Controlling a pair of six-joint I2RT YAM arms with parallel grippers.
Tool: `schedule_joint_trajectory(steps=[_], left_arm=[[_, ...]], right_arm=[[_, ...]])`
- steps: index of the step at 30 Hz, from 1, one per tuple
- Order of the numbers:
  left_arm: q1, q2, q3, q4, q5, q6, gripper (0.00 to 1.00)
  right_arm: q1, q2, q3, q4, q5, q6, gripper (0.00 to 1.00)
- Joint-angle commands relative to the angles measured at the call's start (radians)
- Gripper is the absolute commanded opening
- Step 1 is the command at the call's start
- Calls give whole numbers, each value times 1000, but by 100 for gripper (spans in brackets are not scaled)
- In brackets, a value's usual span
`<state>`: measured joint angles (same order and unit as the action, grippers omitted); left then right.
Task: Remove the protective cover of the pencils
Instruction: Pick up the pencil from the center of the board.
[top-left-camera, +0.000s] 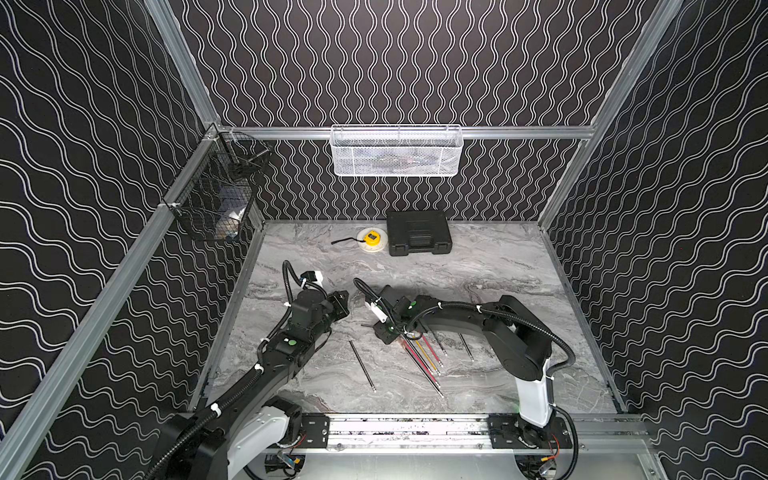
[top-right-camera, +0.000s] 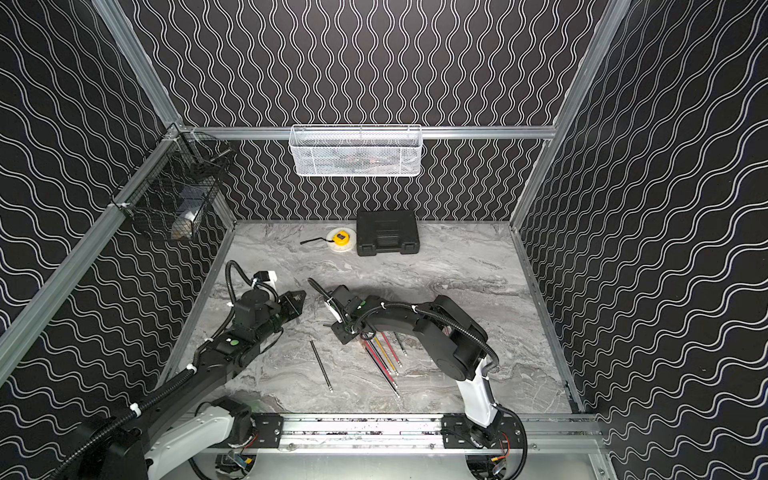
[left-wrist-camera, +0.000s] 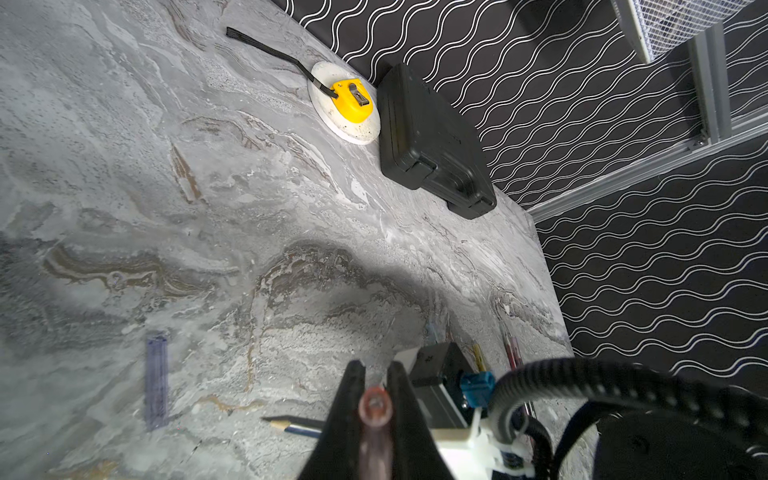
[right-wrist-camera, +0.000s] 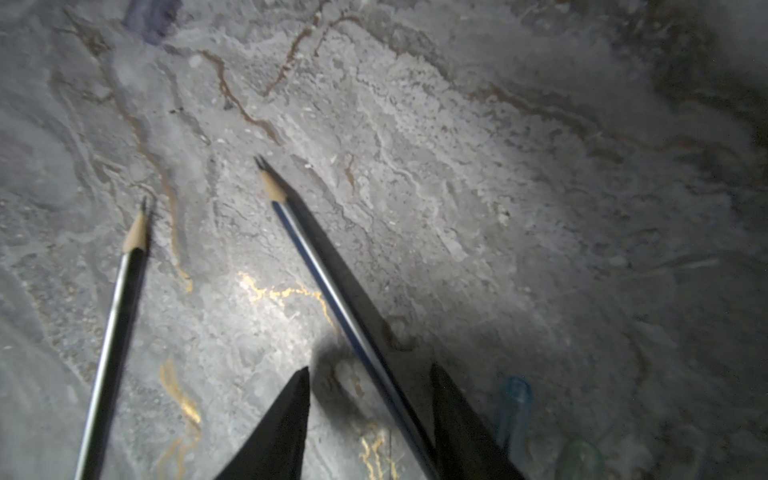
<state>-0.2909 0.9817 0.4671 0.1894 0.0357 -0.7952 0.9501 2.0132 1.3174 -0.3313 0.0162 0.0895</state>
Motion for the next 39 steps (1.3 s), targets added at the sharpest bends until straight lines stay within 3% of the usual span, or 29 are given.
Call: schedule_joint_trajectory(steps=[1,14,25,35,39], left_arm=[[3,-3,-1,35,6,-14,11],[4,-11,-1,34,10,-22,11],[6,-14,1,29,9,-20,11],[17,2,-3,39,11,-23,11],[20,33,-2,61,28,-26,11]], right_arm=[[3,4,12,-34,33,-8,46],[3,44,44,-44,54,-3,19],[3,69,116,-57,99,-22,9],[3,-74,53,1,66,29,0],[3,-173,-33,21,79,123,0]])
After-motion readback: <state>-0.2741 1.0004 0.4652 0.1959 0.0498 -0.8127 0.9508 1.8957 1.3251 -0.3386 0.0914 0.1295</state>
